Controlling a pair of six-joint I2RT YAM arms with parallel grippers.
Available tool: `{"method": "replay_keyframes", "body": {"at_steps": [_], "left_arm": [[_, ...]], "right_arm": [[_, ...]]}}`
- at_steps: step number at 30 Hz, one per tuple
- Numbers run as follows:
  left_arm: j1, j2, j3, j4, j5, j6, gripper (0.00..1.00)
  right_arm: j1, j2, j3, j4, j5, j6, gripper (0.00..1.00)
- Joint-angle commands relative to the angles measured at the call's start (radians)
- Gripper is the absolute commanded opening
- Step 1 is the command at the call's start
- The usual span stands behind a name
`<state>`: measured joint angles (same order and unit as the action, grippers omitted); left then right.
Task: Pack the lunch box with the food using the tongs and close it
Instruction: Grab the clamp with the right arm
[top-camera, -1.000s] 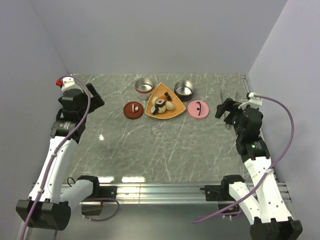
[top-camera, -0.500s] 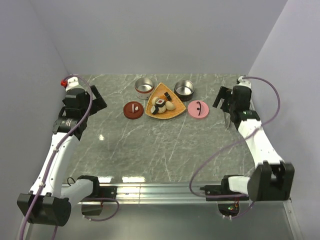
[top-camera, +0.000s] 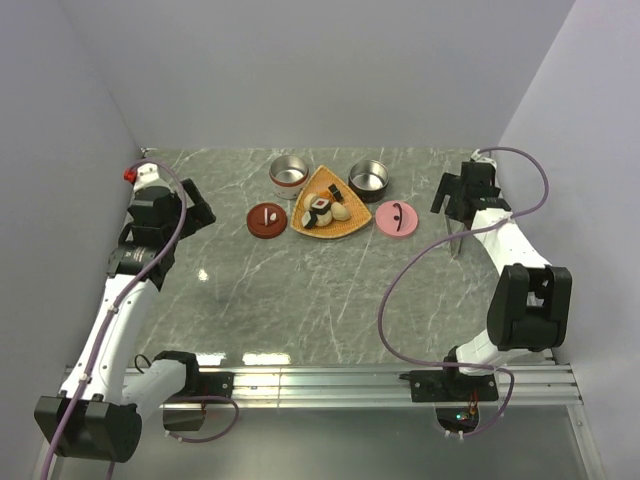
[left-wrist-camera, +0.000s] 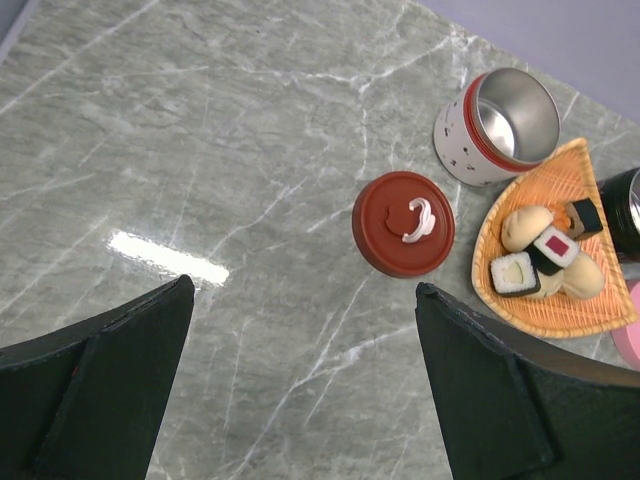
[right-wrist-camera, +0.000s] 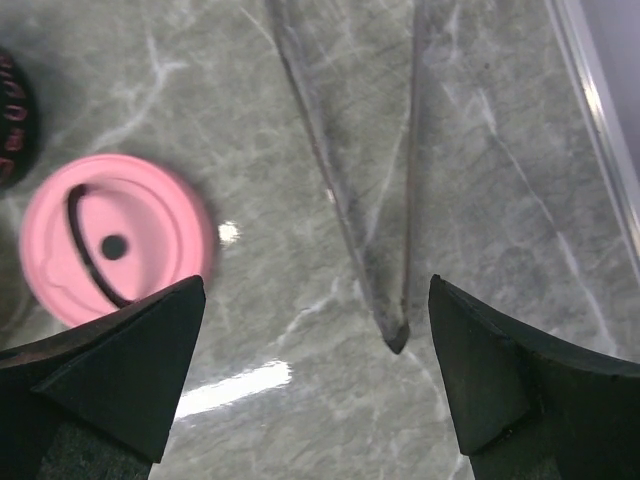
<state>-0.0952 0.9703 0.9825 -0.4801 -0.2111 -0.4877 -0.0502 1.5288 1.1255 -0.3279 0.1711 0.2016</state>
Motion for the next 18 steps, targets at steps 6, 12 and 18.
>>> {"method": "replay_keyframes", "body": {"at_steps": [6,12,18], "left_arm": [[0.005,-0.001,-0.035,0.080,0.082,0.000,0.99],[0.005,0.011,-0.028,0.081,0.091,0.006,1.00],[0.006,-0.018,-0.048,0.077,0.084,0.003,1.00]], "right_arm": [[-0.033,0.016,-0.092,0.038,0.073,-0.060,1.00],[-0.043,0.126,-0.047,0.014,0.051,-0.059,0.99],[-0.053,0.220,0.013,-0.016,0.057,-0.051,0.95]]}}
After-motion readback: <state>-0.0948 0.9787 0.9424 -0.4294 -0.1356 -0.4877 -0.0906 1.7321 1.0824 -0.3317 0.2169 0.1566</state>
